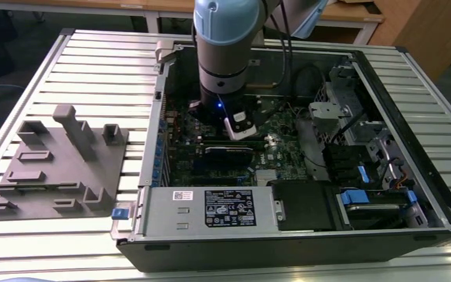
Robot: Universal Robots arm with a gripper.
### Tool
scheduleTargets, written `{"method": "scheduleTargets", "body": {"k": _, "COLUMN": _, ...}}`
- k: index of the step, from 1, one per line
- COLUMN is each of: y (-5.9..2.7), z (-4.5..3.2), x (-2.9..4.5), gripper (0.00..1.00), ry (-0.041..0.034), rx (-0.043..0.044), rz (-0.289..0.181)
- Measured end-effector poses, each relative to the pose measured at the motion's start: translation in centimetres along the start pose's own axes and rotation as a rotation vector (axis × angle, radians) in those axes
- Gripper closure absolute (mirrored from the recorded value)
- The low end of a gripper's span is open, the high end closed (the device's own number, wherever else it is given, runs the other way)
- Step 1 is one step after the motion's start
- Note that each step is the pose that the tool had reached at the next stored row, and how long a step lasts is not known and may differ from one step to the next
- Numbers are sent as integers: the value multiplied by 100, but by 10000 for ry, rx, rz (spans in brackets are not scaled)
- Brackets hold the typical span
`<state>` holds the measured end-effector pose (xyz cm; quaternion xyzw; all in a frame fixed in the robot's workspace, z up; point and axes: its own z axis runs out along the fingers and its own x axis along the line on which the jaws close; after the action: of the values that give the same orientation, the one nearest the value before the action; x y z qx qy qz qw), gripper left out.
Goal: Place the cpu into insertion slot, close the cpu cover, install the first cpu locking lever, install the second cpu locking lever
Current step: 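Install the second cpu locking lever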
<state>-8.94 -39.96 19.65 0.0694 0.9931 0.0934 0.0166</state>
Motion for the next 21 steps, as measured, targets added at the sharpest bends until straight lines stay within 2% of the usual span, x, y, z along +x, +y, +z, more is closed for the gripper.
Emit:
{"method": "scheduleTargets", "body": {"k": 6, "y": -14, "z": 26, "x": 26, "gripper": 89, "ry": 4, "rx": -27, "rz": 1}}
{"method": "scheduleTargets", "body": {"k": 13, "y": -21, "z": 22, "x": 31, "gripper": 89, "ry": 4, "rx": -28, "rz": 2}}
{"method": "scheduleTargets", "body": {"k": 17, "y": -14, "z": -10, "x": 30, "gripper": 89, "ry": 3, "rx": -29, "rz": 2}}
{"method": "scheduleTargets", "body": {"k": 21, "y": -2, "z": -75, "x": 29, "gripper": 89, "ry": 4, "rx": -28, "rz": 2}}
